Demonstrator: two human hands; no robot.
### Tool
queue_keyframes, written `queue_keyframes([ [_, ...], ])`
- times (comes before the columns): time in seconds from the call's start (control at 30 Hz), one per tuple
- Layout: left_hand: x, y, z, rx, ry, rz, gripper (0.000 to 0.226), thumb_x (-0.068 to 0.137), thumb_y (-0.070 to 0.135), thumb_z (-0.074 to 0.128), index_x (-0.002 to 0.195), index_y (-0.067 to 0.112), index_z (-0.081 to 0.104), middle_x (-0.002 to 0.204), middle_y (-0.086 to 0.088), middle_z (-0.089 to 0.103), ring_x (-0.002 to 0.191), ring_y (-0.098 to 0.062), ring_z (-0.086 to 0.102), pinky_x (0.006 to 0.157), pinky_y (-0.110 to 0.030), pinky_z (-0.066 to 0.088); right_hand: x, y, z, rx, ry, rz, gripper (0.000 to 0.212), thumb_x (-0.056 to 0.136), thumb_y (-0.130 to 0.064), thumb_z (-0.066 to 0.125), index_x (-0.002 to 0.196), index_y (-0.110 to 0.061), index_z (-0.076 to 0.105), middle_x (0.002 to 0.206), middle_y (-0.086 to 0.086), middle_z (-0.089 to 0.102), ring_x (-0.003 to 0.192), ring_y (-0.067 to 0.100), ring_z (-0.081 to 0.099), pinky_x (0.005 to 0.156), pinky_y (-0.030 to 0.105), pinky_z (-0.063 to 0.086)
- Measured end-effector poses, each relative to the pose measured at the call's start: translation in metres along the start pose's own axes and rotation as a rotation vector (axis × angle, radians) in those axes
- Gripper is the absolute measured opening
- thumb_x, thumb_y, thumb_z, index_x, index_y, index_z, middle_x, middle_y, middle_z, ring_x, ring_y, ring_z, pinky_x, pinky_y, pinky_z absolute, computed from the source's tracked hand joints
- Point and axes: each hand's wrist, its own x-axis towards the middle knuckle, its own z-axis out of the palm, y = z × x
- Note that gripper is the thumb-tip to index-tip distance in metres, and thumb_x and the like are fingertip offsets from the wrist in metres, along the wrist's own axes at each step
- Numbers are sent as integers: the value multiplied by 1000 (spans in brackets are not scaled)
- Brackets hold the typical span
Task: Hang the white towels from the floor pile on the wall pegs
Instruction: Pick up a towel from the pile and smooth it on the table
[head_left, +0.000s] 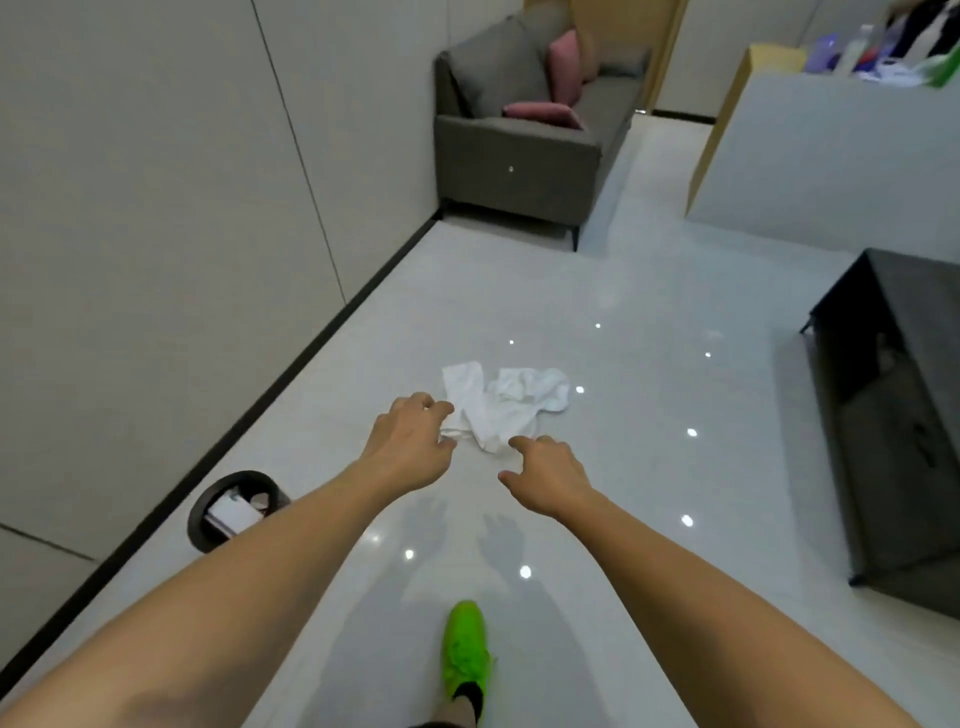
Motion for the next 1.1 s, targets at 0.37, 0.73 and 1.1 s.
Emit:
queue_keyframes([
  [0.37,211,-4,63,-78,-350,10,52,93,35,52,143,22,43,146,-6,42,131,-28,37,102,-41,41,179,75,-25,162,-124,296,58,93,-41,57,145,-19,45,134,9,55,125,29,50,100,38,46],
  [0.73,432,-6,124,-90,-429,-78,48,94,32,54,139,16,48,132,-10,50,119,-30,46,95,-43,45,406,151,-31,259,-222,320,43,90,-31,60,128,-12,58,124,10,63,113,28,58,81,29,43],
  [1.1,649,-7,254,-229,-553,-320,46,94,29,55,138,15,50,137,-11,50,124,-27,47,100,-33,38,665,253,23,479,-334,478,31,87,-23,63,113,-9,68,111,7,68,108,27,61,77,25,38],
])
